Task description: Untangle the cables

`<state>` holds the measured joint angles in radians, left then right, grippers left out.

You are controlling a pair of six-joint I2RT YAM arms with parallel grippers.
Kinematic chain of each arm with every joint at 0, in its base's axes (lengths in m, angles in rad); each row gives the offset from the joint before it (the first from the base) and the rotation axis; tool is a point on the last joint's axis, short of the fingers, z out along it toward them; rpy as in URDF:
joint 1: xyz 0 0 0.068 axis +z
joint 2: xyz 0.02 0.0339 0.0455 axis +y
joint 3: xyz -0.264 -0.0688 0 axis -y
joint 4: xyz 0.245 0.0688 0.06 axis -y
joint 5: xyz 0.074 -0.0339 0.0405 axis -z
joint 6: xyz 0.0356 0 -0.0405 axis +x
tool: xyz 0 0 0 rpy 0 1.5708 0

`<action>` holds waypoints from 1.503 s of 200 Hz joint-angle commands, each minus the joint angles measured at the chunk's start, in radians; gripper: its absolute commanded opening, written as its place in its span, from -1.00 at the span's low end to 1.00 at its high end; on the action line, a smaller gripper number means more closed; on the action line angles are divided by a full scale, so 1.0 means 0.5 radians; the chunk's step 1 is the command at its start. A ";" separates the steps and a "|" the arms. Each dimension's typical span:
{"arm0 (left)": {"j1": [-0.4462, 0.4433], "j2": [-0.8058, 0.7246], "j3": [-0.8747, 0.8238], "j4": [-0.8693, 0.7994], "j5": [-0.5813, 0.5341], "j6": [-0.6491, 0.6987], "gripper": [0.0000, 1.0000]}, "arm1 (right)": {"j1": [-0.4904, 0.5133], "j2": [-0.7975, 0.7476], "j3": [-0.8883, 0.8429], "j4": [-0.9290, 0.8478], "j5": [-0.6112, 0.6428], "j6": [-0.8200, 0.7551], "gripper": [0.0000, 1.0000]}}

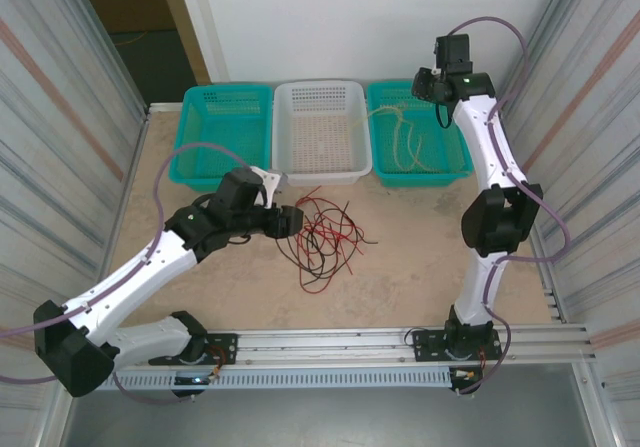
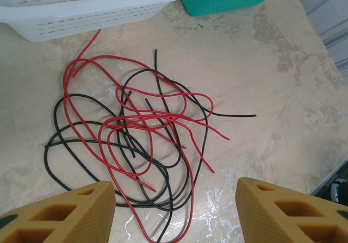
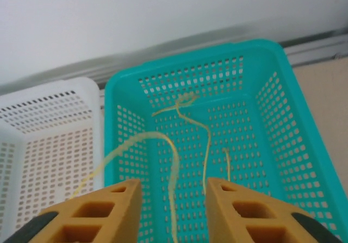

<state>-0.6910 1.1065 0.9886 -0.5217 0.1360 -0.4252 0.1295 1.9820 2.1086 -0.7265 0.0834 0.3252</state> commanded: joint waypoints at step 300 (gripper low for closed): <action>0.339 0.115 -0.151 0.064 0.151 -0.221 0.13 | 0.143 0.603 -0.166 -0.080 -0.117 -0.393 -0.09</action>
<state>-0.5308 1.1576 0.9306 -0.4965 0.1940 -0.5468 0.2089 2.2436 1.9839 -0.7849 0.0288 0.1604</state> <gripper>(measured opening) 0.566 0.458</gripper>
